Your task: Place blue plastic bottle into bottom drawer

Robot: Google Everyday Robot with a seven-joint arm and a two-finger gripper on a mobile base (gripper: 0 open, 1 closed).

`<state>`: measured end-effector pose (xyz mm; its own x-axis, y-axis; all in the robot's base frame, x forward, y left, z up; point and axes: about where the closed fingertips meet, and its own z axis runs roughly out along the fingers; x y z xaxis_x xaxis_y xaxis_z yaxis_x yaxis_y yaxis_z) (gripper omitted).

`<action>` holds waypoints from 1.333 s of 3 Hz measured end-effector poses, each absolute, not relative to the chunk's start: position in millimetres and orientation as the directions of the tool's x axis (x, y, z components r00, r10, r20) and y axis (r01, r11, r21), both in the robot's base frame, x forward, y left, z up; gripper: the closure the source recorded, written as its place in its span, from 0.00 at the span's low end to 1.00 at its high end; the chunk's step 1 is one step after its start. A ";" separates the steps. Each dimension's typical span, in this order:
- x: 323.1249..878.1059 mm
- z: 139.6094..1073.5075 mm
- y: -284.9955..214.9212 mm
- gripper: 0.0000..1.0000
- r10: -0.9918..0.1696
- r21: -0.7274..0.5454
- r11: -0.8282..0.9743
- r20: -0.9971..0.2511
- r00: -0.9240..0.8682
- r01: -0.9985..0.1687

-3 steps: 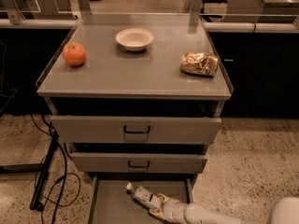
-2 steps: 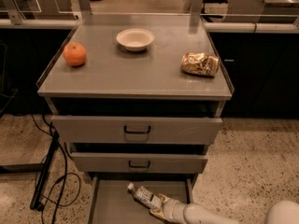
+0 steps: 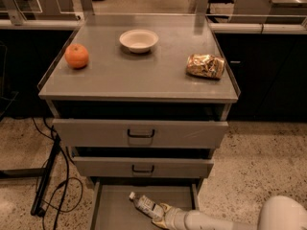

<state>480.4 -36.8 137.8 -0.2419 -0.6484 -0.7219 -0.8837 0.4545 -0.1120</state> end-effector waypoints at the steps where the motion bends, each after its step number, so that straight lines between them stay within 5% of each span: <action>1: 445.5 109.2 -24.1 0.97 -0.659 -0.070 0.459 -0.695 -0.287 -0.886; 4: 445.5 110.5 -24.1 0.28 -0.659 -0.070 0.459 -0.695 -0.287 -0.886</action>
Offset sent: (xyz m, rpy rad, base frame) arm -0.0318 0.0114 -0.0281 -0.0161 0.0531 -0.0062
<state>445.5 -24.1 110.5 -0.2871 -0.6593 -0.6949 -0.8857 0.4590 -0.0697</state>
